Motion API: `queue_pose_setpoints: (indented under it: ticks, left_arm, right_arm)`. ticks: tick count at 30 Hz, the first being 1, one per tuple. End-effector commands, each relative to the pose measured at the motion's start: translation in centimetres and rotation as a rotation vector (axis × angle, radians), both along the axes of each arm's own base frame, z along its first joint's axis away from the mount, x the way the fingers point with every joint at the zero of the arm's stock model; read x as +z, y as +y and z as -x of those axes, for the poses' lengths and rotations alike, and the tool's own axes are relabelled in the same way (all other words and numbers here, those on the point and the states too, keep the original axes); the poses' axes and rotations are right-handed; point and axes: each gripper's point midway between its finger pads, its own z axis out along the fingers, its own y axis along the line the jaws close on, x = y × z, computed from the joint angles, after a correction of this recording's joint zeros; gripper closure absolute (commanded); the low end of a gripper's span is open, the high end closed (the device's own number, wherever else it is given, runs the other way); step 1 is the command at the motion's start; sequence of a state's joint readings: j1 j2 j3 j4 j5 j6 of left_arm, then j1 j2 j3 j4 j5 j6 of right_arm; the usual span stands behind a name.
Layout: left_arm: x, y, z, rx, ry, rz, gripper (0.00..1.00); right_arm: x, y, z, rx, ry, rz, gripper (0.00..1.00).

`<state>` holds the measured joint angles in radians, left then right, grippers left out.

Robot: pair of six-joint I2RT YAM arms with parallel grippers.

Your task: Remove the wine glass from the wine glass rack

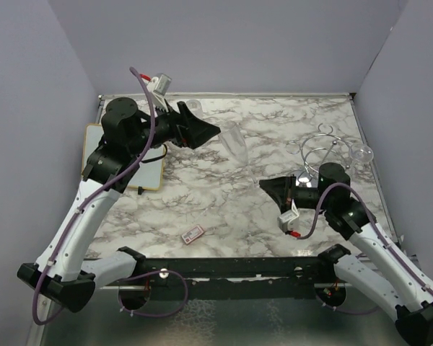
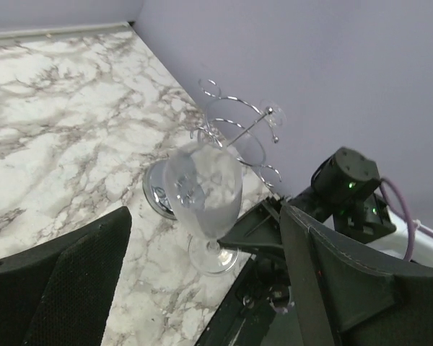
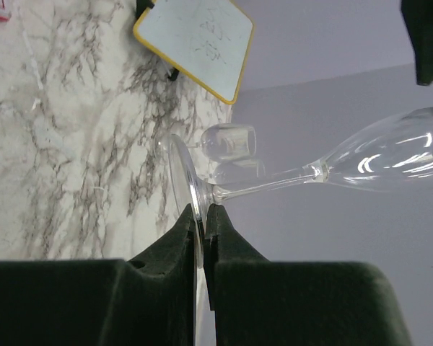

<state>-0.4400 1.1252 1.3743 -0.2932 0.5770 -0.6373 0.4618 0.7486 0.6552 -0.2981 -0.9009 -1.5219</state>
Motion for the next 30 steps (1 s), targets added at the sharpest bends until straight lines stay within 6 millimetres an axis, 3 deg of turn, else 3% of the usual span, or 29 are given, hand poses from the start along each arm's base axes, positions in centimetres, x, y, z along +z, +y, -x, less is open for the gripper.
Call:
queue_pose_setpoints:
  ticks: [1, 8, 13, 20, 30]
  left_arm:
    - [2.8, 2.6, 0.3, 0.15, -0.077, 0.003, 0.13]
    - [1.0, 1.6, 1.3, 0.037, -0.037, -0.082, 0.16]
    - [-0.2, 1.0, 3.1, -0.083, -0.035, -0.12, 0.23]
    - [-1.6, 0.8, 4.2, -0.142, 0.001, -0.142, 0.33]
    - [-5.1, 0.8, 3.4, -0.144, 0.115, -0.215, 0.48]
  right_arm:
    - [0.5, -0.7, -0.8, -0.038, -0.366, 0.082, 0.99]
    - [0.9, -1.7, -1.8, -0.128, -0.602, 0.134, 0.99]
    - [1.5, -1.8, -2.4, -0.156, -0.685, 0.181, 0.99]
    - [1.7, -1.3, -2.7, -0.16, -0.749, 0.224, 0.99]
    - [1.1, -0.3, -2.4, -0.13, -0.767, 0.259, 0.99]
